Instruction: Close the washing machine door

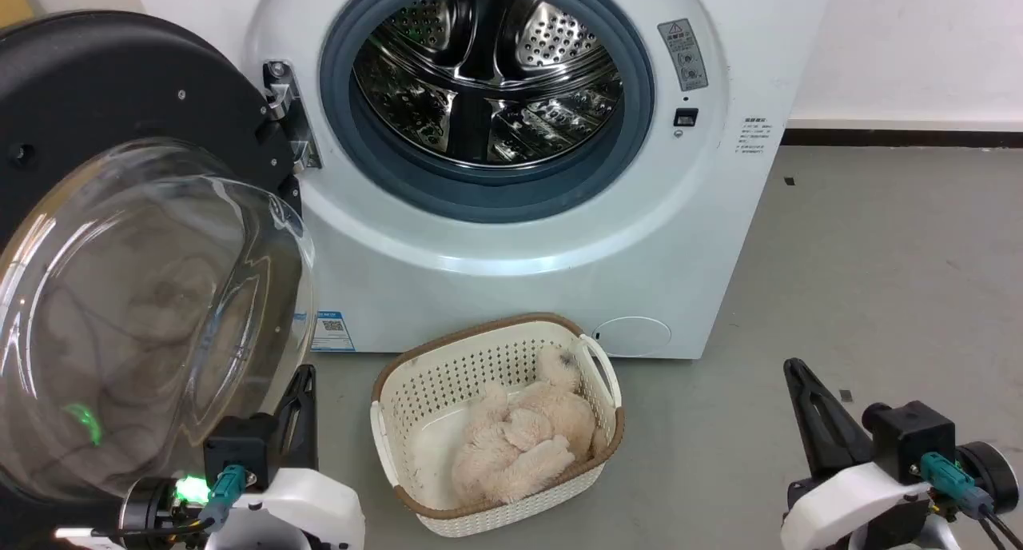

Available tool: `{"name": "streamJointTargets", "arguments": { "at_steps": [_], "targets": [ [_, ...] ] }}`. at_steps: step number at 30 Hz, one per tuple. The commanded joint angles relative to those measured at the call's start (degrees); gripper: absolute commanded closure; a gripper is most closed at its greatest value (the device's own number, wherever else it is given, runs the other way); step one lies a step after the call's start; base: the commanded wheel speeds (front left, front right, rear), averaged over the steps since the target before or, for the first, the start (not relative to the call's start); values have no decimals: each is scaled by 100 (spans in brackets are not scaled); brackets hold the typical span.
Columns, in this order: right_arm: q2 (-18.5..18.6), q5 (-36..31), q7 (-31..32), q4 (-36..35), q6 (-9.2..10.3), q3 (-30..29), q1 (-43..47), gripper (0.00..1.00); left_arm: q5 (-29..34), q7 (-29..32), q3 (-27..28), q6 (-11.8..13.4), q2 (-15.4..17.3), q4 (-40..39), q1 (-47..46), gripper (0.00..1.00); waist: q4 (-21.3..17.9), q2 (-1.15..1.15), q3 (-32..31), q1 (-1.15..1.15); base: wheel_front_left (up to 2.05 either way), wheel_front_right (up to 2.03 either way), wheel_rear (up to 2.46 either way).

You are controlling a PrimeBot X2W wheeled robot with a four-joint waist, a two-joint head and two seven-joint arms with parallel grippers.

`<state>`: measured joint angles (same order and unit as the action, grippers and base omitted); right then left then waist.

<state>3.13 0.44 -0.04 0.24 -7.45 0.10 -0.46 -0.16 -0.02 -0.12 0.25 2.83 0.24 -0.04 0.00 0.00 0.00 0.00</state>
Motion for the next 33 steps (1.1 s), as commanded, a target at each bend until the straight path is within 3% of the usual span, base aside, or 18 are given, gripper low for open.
{"name": "streamJointTargets", "arguments": {
  "at_steps": [1,10,11,33],
  "targets": [
    [-25,-44,4,-24,-3,-10,46,100,16,2,12,-25,5,-24,4,100,0,0,0,0,0,0,0],
    [-25,-44,4,-24,-3,-10,46,100,16,2,12,-25,5,-24,4,100,0,0,0,0,0,0,0],
    [0,0,1,0,0,1,0,0,0,0,0,0,0,0,0,0,0,0,0,0,0,0,0],
    [15,212,-237,69,0,82,40,0,-59,-237,-104,72,1,53,29,0,96,0,13,0,0,0,0]
  ]
}}
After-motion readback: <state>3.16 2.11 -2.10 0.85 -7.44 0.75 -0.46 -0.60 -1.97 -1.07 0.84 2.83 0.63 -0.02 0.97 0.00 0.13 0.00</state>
